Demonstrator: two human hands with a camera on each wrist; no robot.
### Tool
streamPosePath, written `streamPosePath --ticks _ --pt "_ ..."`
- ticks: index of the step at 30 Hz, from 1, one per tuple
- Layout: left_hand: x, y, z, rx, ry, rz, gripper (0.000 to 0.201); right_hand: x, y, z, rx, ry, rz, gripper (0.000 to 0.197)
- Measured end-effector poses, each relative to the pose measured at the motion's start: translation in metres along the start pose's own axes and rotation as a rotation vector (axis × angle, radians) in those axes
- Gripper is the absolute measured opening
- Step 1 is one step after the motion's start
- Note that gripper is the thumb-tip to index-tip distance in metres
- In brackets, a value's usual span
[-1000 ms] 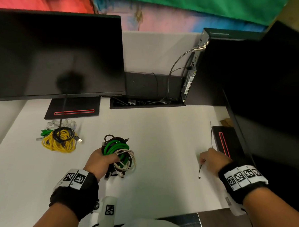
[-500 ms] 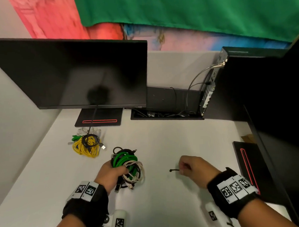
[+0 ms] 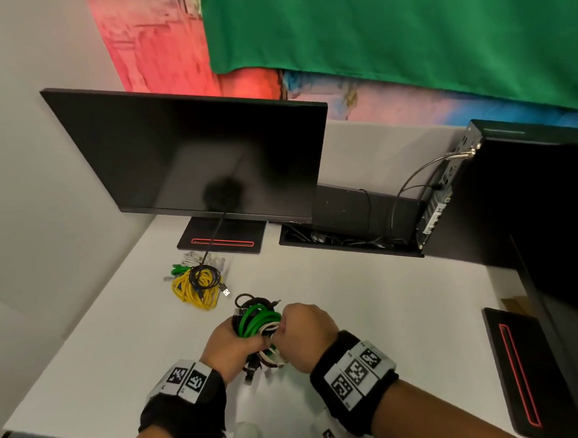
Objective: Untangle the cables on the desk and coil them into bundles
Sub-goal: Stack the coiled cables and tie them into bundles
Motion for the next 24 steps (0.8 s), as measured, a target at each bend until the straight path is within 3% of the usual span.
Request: streamPosePath --ticks 5,9,11,13,17,20,24 --pt "-0.008 0.0 -0.001 -0.05 -0.098 0.169 0.059 0.008 0.003 -0.007 -0.031 0.041 -0.154 0.021" --pt "-0.012 0.001 -0.002 -0.11 -0.101 0.315 0.033 0.017 0.01 -0.007 -0.047 0.03 -0.376 0.022" --pt "-0.014 0.001 -0.002 -0.16 -0.074 0.402 0.02 0.02 0.016 -0.012 -0.033 0.035 -0.323 0.027" --pt "-0.017 0.0 -0.002 -0.225 -0.056 0.492 0.021 0.021 0.021 -0.018 0.022 0.043 -0.234 0.029" --pt "-0.019 0.001 -0.006 -0.25 -0.034 0.438 0.036 0.022 0.028 -0.024 0.121 0.065 -0.291 0.03" --pt "-0.016 -0.002 -0.006 -0.255 -0.012 0.399 0.035 0.025 0.023 -0.025 0.06 0.063 -0.447 0.027" --pt "-0.019 -0.005 -0.008 -0.241 -0.028 0.345 0.037 0.024 0.023 -0.026 -0.03 -0.044 -0.605 0.034"
Point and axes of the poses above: each hand's wrist, its own z-axis away from the middle knuckle, its own x-axis out of the palm, y = z × x, the point moved 1 cm from there along -z, towards the middle knuckle, and after that the axes turned 1 degree about y, right-handed, at the moved point
